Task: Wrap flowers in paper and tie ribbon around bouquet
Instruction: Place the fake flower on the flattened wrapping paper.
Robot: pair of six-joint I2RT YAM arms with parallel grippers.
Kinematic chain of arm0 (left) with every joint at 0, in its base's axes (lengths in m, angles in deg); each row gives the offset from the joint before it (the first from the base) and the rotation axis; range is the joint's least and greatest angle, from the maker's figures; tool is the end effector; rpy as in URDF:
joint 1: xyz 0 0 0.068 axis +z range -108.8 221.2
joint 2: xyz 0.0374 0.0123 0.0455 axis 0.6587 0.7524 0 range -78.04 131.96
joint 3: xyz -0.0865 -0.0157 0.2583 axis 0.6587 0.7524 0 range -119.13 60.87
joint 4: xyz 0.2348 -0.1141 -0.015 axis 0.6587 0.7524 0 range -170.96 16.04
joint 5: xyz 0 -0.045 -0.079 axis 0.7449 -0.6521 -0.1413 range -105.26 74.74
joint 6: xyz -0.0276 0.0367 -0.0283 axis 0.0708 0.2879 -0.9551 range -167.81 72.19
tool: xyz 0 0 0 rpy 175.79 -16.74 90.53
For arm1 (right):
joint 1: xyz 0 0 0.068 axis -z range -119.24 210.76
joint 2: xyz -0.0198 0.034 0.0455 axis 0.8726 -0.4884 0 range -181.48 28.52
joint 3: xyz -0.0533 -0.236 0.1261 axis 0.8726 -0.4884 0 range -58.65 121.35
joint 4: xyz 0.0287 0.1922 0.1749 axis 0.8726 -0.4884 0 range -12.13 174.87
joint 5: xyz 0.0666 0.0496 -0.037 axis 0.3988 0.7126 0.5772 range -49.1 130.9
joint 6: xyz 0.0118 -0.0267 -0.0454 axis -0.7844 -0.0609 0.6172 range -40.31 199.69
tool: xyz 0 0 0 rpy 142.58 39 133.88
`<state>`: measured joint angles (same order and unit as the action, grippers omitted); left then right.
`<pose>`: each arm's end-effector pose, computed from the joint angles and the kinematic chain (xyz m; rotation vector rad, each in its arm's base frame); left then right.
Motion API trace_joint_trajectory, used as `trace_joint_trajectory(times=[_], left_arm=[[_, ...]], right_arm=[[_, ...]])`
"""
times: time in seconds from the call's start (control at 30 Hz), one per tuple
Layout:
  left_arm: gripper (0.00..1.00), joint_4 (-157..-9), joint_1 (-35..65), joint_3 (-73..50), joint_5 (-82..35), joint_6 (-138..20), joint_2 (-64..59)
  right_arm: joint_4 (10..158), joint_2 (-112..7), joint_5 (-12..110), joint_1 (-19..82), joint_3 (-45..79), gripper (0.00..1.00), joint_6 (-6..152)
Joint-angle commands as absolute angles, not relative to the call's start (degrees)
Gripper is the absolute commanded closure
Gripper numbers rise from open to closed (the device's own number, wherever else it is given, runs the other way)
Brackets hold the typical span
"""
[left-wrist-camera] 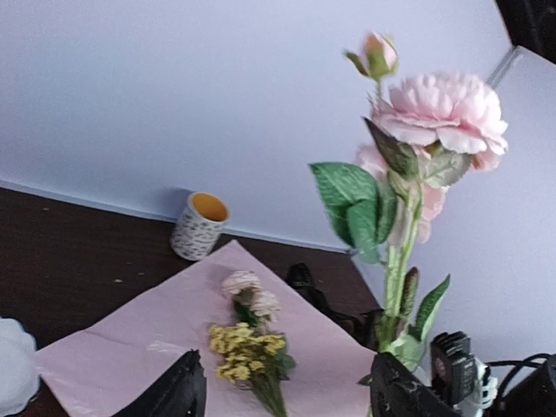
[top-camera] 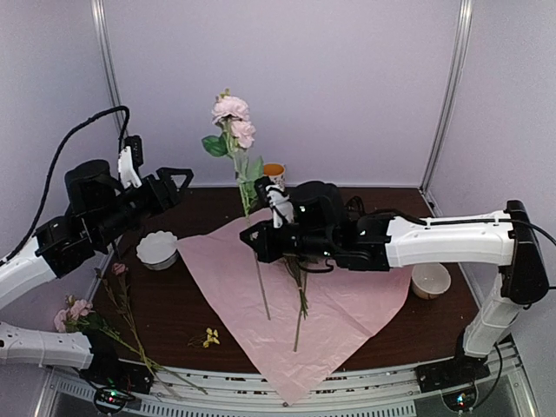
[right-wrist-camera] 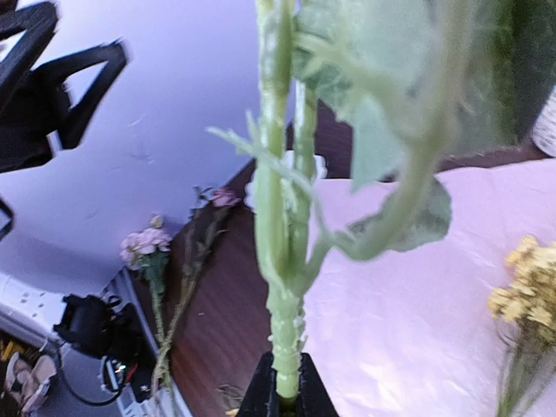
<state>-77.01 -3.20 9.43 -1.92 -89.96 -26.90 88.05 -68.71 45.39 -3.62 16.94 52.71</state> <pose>0.1541 -0.1393 0.3735 -0.1544 1.7158 -0.9558 0.1734 0.3682 0.3062 -0.7174 1.9375 1.1210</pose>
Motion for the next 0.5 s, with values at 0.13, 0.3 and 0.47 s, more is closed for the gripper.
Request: trace_joint_trajectory(times=[0.13, 0.3, 0.47], left_arm=[[0.22, -36.41, 3.87, 5.60, 13.60, -99.16, -16.93], [0.24, -35.86, 13.33, 11.70, 4.88, -100.04, -13.35], [0.24, -34.70, 17.67, 17.11, 5.51, -102.91, -13.57]], right_arm=[[73.00, -67.64, 35.32, 3.45, 10.02, 1.00, 37.12], [72.11, -70.49, 35.55, 4.96, 8.11, 1.00, 34.35], [69.55, -71.65, 33.45, 5.56, 7.74, 0.49, 33.15]])
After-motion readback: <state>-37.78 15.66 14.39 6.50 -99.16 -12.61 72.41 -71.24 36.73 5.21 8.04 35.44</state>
